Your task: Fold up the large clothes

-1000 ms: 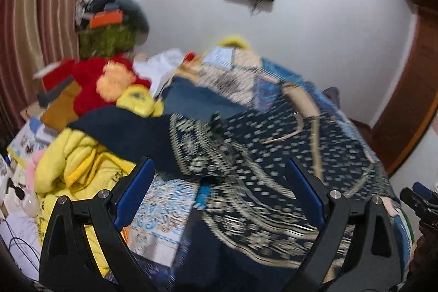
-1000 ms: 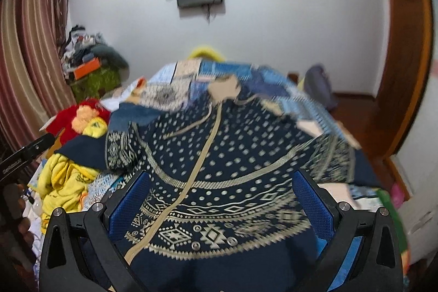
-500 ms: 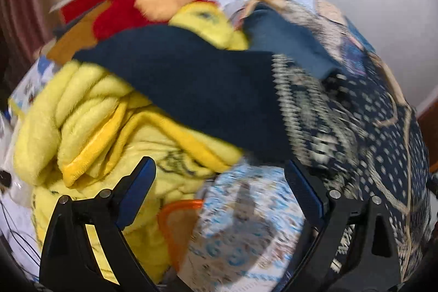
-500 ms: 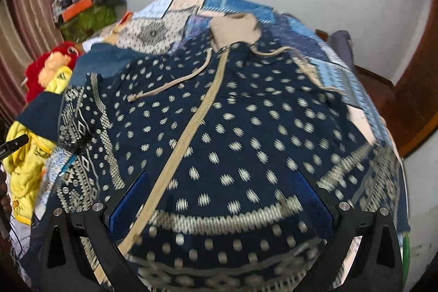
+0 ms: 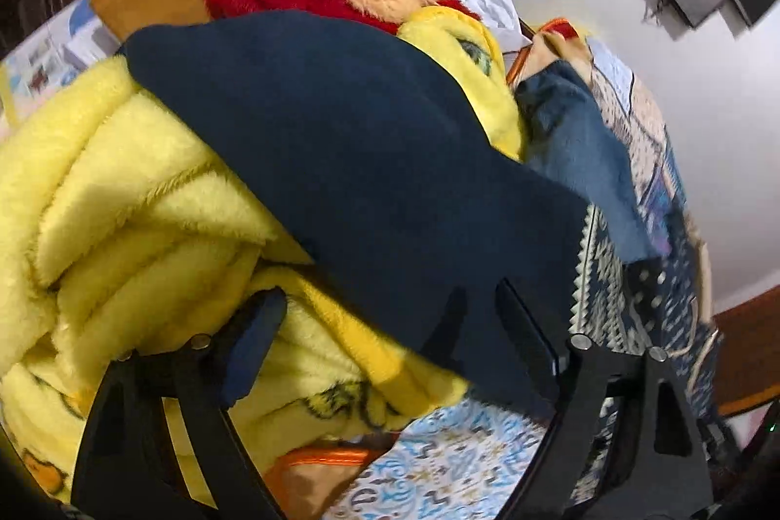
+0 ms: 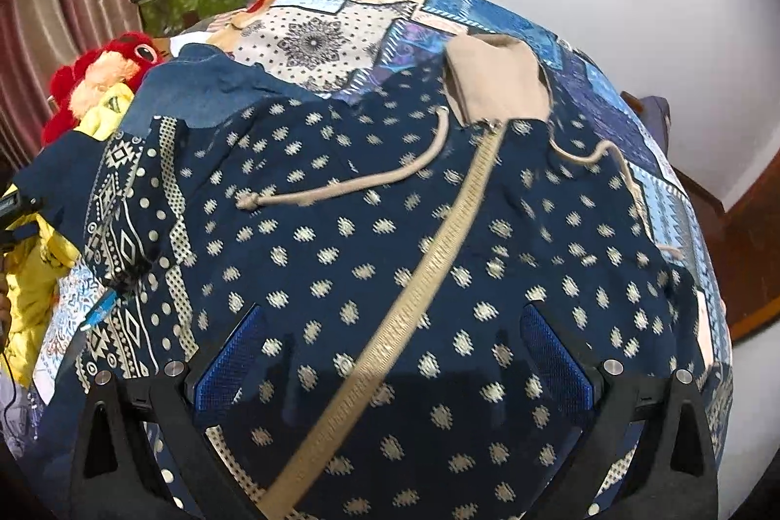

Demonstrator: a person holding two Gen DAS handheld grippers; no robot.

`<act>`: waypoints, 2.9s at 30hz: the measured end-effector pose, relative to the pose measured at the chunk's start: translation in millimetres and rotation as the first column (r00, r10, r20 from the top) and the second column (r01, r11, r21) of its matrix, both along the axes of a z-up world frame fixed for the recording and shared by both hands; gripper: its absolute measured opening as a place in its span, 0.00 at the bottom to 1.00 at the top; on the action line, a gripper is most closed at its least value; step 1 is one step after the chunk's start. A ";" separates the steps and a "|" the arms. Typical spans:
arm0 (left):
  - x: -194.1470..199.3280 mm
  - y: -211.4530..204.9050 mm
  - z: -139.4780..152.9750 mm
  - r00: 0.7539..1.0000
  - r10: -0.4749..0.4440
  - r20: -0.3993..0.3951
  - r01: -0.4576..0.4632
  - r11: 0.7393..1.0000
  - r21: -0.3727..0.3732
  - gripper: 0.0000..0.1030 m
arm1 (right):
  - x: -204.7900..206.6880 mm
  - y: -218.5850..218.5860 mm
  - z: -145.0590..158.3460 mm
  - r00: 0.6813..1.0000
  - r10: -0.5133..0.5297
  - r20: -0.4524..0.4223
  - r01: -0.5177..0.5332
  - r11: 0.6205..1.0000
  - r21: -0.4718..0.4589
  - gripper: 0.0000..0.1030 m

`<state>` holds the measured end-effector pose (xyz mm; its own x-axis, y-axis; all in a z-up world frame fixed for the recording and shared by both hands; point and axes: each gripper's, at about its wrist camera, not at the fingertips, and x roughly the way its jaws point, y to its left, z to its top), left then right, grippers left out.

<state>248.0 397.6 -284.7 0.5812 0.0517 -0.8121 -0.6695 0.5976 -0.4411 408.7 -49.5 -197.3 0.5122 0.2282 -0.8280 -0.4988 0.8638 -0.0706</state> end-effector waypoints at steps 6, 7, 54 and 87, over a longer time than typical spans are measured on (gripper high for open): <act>-9.9 1.3 12.8 0.999 0.010 0.053 -0.007 0.998 -0.063 0.66 | -4.9 -3.0 -0.3 1.000 0.002 -0.014 -0.002 1.000 0.014 1.00; -10.5 2.0 14.3 0.999 0.010 0.049 -0.008 0.998 -0.056 0.65 | -6.1 -5.0 1.1 1.000 0.000 -0.014 0.001 1.000 0.022 1.00; 143.0 -285.4 217.3 0.750 -0.644 0.150 0.517 0.713 0.473 0.01 | -40.3 -136.3 68.8 0.985 -0.171 0.015 0.164 0.967 0.196 1.00; 81.4 -304.2 109.8 0.658 -0.731 -0.184 0.736 0.570 0.367 0.61 | -62.9 -105.3 66.3 0.999 0.011 0.037 -0.013 0.998 0.057 1.00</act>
